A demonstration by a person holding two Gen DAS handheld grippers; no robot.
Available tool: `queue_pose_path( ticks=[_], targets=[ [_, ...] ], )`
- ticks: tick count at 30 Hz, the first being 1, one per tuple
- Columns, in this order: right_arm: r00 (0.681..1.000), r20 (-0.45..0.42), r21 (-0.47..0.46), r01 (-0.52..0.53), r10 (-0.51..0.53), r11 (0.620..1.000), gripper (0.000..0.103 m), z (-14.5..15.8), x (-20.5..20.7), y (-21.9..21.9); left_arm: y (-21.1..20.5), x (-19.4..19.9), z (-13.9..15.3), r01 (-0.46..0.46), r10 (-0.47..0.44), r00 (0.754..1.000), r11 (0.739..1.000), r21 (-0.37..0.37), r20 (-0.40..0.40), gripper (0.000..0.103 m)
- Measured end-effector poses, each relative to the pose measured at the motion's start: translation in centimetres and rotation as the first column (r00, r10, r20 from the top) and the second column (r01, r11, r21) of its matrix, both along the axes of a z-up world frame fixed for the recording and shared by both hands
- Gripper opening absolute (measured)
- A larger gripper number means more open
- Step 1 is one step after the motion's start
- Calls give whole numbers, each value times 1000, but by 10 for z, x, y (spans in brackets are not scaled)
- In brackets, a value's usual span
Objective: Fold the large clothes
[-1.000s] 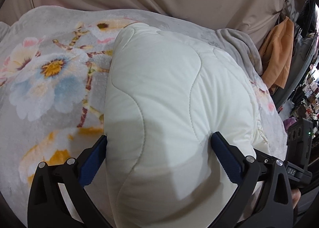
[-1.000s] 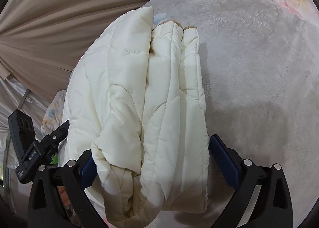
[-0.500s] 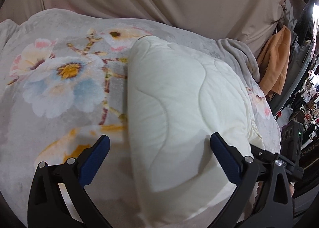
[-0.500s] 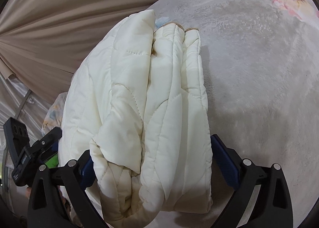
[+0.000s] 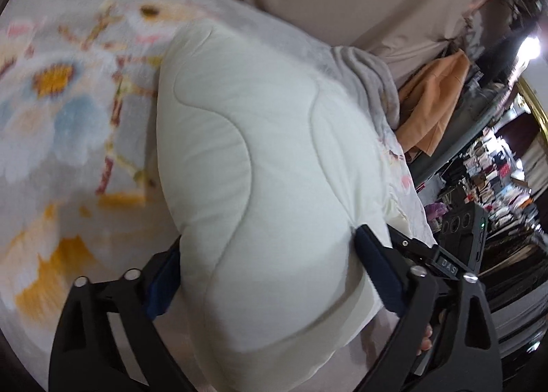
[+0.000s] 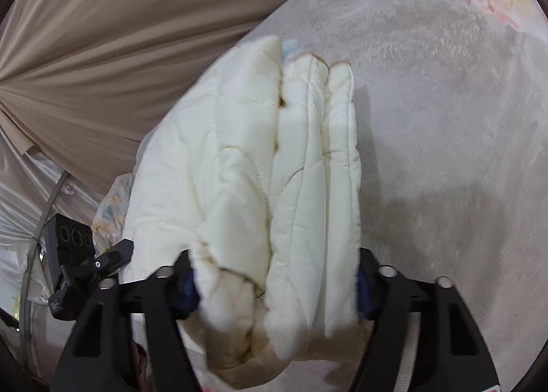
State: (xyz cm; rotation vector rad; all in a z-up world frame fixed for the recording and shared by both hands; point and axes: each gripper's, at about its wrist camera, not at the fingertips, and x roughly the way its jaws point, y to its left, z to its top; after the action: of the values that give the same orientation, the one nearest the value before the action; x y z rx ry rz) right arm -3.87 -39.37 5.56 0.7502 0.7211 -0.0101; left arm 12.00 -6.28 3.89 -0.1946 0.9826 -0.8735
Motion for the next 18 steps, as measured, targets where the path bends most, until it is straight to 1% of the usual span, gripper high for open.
queue_pose_path(
  ticks=[1, 3, 6, 8, 9, 11, 13, 14, 15, 17, 18],
  targets=[
    [1000, 14, -21, 1, -1, 1000, 43, 8, 0, 2, -1, -1, 8, 3, -2, 1000, 1000, -4, 28, 81],
    [999, 49, -84, -3, 7, 996, 36, 27, 0, 10, -1, -2, 24, 8, -6, 997, 1000, -19, 80, 73],
    [994, 112, -177, 4, 16, 984, 33, 57, 1, 25, 8, 1, 54, 16, -8, 989, 998, -59, 146, 68],
    [986, 162, -231, 10, 28, 973, 32, 79, 3, 35, 14, 1, 73, 20, -3, 980, 996, -84, 199, 67],
    [979, 201, -261, 15, 39, 965, 32, 94, 5, 42, 18, 0, 84, 23, -2, 973, 996, -91, 231, 66],
    [964, 259, -296, 15, 66, 955, 32, 116, 10, 51, 30, -4, 111, 25, 14, 947, 993, -116, 322, 66],
    [937, 330, -313, -3, 112, 950, 32, 140, 21, 63, 49, -7, 138, 14, 51, 907, 988, -153, 418, 66],
    [917, 373, -331, -9, 140, 944, 32, 152, 28, 71, 58, -4, 148, 13, 65, 890, 986, -168, 451, 66],
    [902, 402, -340, -14, 159, 940, 32, 160, 36, 79, 71, -2, 158, 7, 89, 864, 982, -188, 495, 66],
    [873, 445, -351, -35, 199, 936, 33, 172, 57, 94, 91, 7, 168, -3, 119, 829, 978, -208, 547, 67],
    [859, 462, -350, -51, 220, 935, 34, 174, 72, 101, 100, 14, 169, -12, 136, 818, 975, -221, 558, 67]
  ],
)
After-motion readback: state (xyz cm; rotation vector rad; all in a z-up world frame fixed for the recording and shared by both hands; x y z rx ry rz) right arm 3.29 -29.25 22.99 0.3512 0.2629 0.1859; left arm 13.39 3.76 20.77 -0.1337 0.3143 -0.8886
